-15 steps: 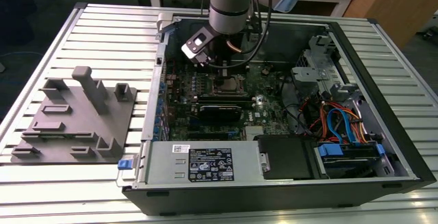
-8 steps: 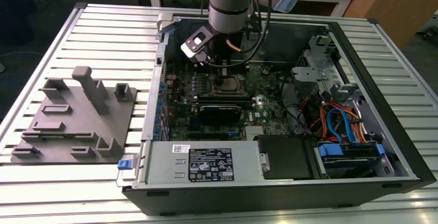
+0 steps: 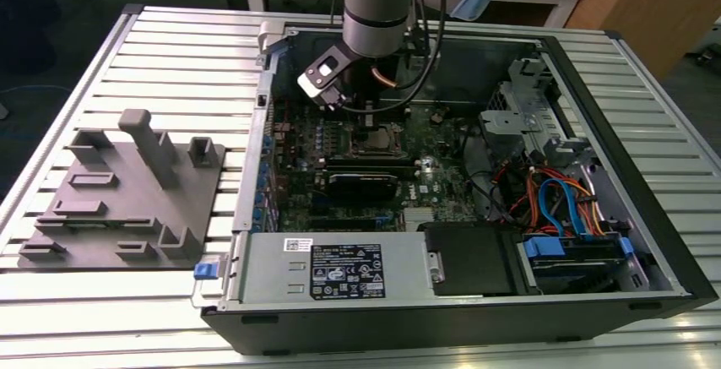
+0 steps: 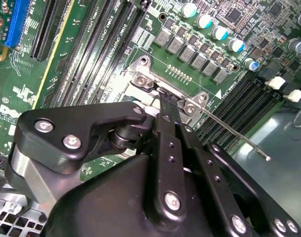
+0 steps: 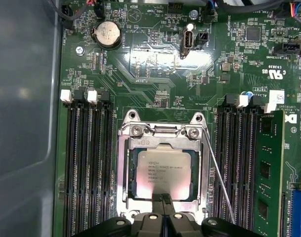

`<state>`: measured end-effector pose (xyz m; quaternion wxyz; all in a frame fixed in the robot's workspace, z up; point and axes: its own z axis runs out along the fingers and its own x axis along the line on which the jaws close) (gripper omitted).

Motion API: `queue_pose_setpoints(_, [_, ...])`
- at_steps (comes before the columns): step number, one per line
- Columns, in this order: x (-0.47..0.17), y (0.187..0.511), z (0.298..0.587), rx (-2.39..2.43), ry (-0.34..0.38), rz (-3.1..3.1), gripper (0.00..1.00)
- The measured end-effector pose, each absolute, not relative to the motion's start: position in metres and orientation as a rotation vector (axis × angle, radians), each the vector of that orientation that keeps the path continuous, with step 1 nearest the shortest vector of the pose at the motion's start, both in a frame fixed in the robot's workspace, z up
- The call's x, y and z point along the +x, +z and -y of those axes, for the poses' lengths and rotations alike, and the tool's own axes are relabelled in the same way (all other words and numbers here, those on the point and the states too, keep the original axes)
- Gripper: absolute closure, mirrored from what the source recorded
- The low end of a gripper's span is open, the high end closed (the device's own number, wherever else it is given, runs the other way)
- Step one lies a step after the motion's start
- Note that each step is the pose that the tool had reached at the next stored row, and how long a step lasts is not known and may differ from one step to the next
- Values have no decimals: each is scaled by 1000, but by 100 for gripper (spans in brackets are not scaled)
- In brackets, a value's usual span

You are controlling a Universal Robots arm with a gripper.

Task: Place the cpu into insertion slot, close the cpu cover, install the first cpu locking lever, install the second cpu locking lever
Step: 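Close the cpu cover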

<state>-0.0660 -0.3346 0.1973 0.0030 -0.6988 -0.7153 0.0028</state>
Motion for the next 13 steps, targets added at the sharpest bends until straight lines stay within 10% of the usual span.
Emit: queue_pose_setpoints(13, [-66, 204, 334, -2195, -2, 2246, 89])
